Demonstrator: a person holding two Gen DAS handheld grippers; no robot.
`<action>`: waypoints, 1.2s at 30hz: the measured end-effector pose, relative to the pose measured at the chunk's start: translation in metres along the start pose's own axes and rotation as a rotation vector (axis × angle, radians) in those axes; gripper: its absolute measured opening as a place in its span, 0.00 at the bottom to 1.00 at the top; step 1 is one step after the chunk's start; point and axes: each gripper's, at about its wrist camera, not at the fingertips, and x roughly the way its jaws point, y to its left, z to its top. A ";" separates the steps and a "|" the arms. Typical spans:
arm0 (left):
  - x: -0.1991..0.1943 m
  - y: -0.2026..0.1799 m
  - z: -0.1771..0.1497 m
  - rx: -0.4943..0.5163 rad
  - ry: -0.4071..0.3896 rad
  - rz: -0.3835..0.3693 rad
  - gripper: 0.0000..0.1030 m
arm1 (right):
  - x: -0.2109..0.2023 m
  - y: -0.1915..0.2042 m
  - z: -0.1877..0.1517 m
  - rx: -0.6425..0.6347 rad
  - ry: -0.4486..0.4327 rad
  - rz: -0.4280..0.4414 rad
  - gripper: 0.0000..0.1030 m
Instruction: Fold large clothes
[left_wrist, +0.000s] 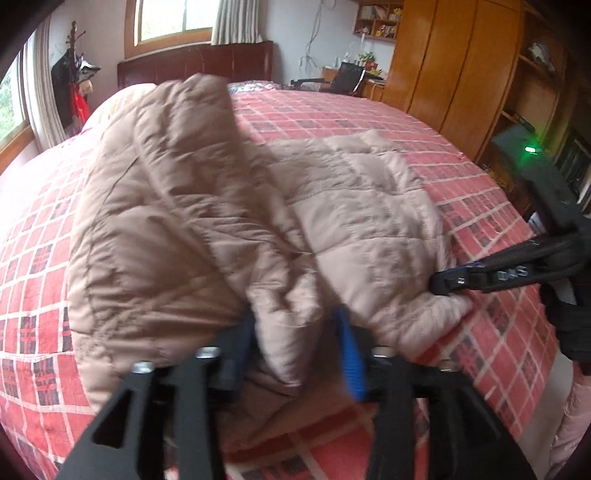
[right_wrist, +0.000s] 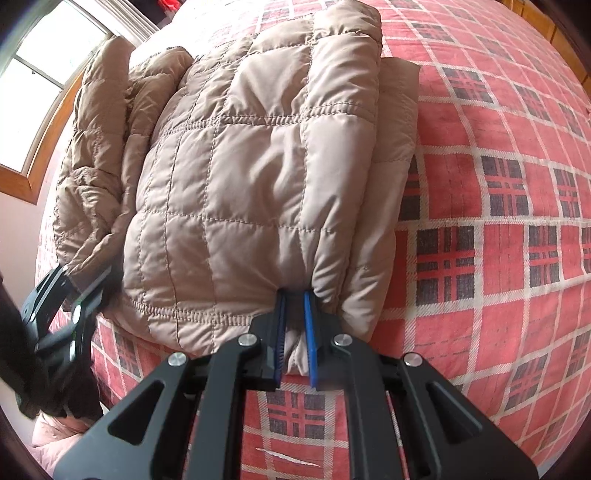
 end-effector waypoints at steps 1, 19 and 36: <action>-0.005 -0.005 -0.001 0.014 -0.013 0.008 0.62 | 0.000 0.000 0.000 0.000 0.001 0.000 0.08; -0.136 0.084 0.019 -0.220 -0.154 -0.243 0.69 | -0.001 -0.004 0.002 -0.003 0.005 -0.001 0.08; -0.026 0.166 0.026 -0.304 0.094 -0.087 0.40 | 0.001 0.003 0.002 -0.010 0.014 -0.049 0.08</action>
